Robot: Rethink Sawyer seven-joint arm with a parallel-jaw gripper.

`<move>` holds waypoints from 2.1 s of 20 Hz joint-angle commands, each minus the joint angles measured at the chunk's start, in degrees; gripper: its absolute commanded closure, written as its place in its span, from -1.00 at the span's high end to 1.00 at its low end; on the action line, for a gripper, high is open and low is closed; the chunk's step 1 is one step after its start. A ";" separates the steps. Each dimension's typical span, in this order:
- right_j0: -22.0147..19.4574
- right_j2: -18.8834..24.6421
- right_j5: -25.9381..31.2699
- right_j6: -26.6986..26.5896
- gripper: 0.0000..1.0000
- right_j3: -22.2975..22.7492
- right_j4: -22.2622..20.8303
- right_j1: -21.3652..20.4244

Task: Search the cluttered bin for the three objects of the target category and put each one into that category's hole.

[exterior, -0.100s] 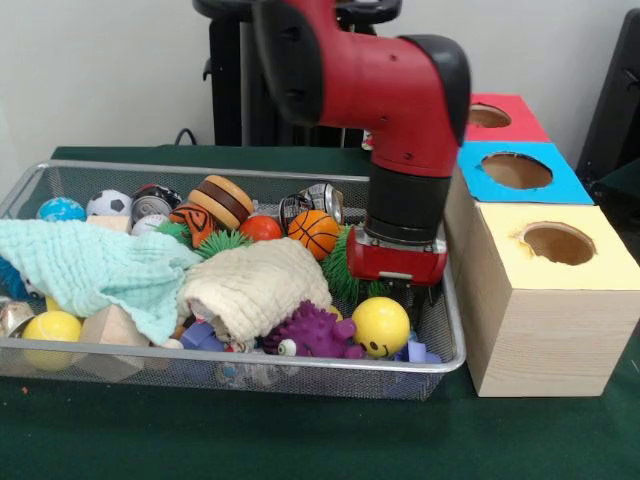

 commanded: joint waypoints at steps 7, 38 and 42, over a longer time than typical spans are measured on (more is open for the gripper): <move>7.69 -13.97 -13.16 14.12 1.00 -17.44 10.35 29.58; 14.92 -21.60 -69.05 12.33 1.00 5.47 35.98 27.92; 10.49 -17.37 -77.20 18.33 1.00 4.83 31.86 27.33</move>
